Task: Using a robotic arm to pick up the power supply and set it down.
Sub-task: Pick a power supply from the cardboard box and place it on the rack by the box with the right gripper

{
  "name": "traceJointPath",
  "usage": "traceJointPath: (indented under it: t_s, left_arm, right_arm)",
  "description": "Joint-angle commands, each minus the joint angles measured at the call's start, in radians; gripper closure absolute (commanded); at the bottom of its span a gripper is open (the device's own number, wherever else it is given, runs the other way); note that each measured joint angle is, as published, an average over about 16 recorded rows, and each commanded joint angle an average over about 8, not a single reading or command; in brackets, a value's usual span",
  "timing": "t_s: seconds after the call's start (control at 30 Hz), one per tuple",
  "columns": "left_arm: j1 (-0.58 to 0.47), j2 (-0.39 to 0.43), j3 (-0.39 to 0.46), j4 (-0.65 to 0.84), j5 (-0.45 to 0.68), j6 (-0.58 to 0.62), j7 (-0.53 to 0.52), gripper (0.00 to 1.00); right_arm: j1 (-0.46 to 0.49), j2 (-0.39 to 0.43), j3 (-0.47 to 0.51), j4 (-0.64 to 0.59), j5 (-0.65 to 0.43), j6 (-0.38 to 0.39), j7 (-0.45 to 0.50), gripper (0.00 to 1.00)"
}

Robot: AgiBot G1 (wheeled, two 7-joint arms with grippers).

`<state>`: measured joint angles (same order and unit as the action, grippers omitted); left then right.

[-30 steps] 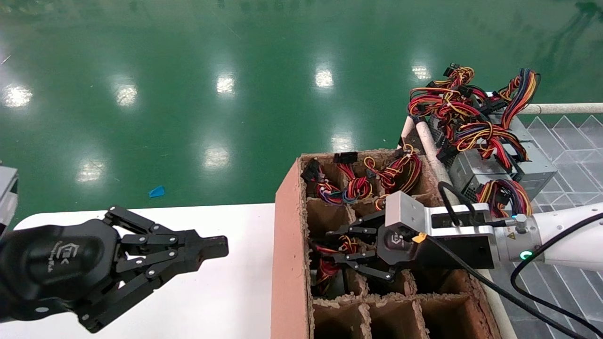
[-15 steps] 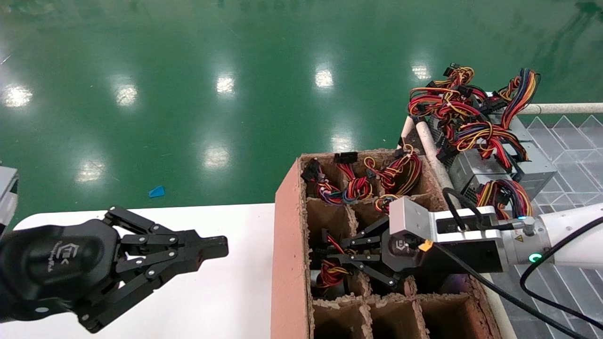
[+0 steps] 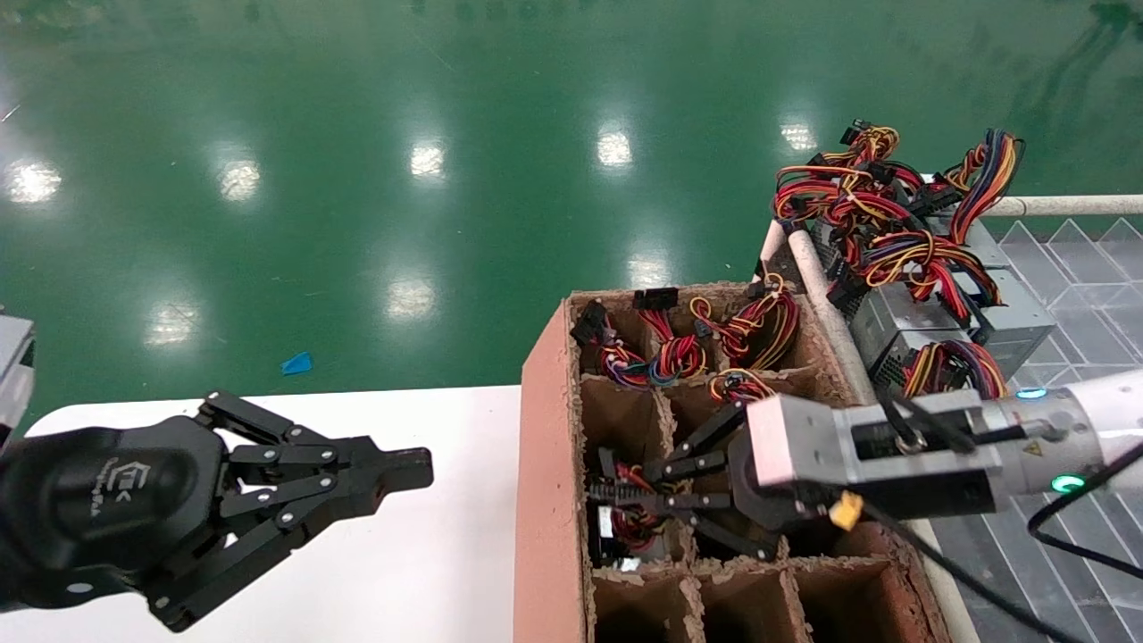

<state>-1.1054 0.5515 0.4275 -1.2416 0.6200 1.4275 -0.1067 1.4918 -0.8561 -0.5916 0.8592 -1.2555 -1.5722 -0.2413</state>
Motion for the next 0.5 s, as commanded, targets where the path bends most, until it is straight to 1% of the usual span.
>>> traceJointPath:
  t_s: [0.03, 0.23, 0.5]
  left_arm:
    - [0.000, 0.000, 0.000, 0.000, 0.000, 0.000, 0.000, 1.00]
    - [0.000, 0.000, 0.000, 0.000, 0.000, 0.000, 0.000, 1.00]
    - [0.000, 0.000, 0.000, 0.000, 0.000, 0.000, 0.000, 1.00]
  right_arm:
    - [0.000, 0.015, -0.005, 0.058, 0.014, -0.001, -0.004, 1.00]
    - [0.046, 0.055, -0.034, 0.218, -0.015, 0.006, -0.001, 1.00]
    - [0.115, 0.102, -0.065, 0.380, -0.073, 0.006, -0.041, 1.00]
